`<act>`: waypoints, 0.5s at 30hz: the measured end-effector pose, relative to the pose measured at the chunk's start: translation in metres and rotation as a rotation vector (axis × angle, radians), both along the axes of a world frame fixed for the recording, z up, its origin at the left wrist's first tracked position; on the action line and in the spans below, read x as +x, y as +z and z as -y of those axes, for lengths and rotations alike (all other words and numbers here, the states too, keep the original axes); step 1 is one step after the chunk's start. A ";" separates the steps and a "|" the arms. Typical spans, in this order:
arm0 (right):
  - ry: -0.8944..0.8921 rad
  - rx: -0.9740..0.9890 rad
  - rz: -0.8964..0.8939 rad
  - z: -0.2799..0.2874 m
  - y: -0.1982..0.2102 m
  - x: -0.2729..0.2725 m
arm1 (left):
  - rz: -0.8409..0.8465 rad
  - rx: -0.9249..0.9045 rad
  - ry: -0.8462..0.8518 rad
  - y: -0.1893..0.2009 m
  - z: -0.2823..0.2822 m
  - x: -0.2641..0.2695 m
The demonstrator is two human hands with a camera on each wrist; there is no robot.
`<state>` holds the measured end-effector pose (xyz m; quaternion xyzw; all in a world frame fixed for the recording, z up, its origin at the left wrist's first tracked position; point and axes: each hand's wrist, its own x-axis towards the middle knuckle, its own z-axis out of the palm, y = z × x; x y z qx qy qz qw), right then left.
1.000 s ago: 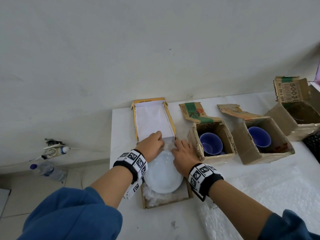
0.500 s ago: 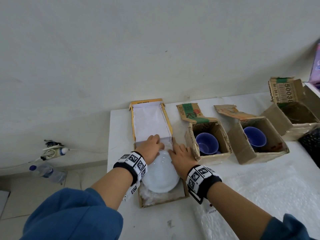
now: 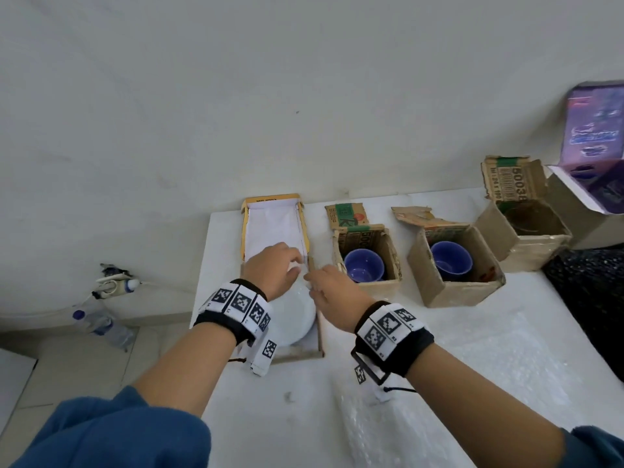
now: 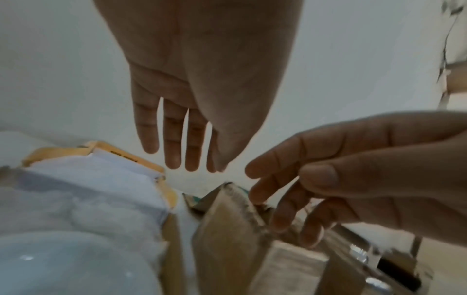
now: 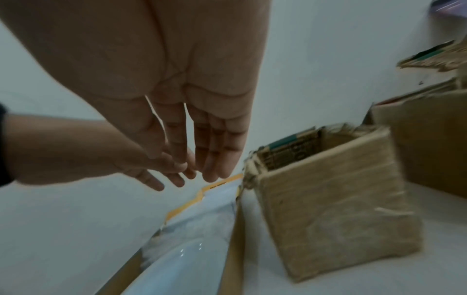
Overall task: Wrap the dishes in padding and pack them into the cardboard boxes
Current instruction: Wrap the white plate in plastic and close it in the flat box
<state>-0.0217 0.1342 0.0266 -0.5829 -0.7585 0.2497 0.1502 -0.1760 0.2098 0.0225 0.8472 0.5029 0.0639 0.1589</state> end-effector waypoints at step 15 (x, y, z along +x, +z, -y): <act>-0.194 -0.343 0.271 0.138 -0.056 0.208 | -0.073 -0.264 0.126 -0.052 0.176 0.120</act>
